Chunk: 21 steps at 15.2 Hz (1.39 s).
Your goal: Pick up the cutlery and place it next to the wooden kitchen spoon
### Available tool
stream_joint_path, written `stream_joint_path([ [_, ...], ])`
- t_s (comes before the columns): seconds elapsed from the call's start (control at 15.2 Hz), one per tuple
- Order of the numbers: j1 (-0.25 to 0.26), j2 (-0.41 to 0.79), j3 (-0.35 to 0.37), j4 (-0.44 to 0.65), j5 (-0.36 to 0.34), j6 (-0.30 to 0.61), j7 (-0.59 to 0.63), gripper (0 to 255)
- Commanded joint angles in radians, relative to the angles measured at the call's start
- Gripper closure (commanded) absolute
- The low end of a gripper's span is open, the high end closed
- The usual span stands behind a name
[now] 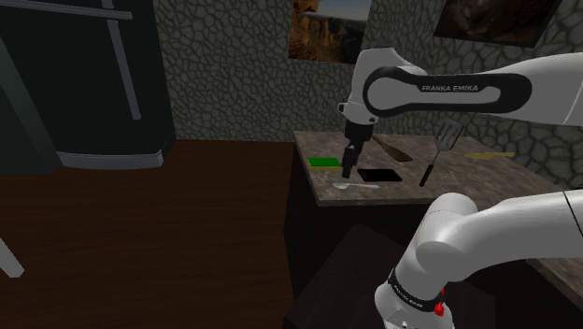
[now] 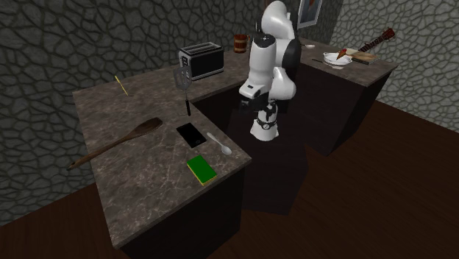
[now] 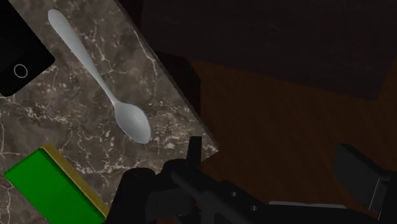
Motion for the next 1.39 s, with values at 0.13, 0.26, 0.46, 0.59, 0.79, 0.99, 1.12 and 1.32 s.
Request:
stream_joint_path([
  [0.13,-0.025,0.031,-0.069,-0.057,-0.118,0.077,-0.141,0],
  [0.26,-0.037,0.061,-0.105,-0.073,-0.177,0.122,-0.206,0],
  [0.46,-0.057,0.120,-0.159,-0.087,-0.266,0.199,-0.299,0],
  [0.59,-0.069,0.168,-0.197,-0.089,-0.324,0.256,-0.358,0],
  [0.79,-0.084,0.255,-0.252,-0.079,-0.406,0.349,-0.442,0],
  [0.99,-0.094,0.326,-0.291,-0.072,-0.459,0.427,-0.490,0],
  [1.12,-0.098,0.346,-0.303,-0.084,-0.470,0.461,-0.487,0],
  [1.32,-0.104,0.380,-0.321,-0.101,-0.486,0.513,-0.482,0],
])
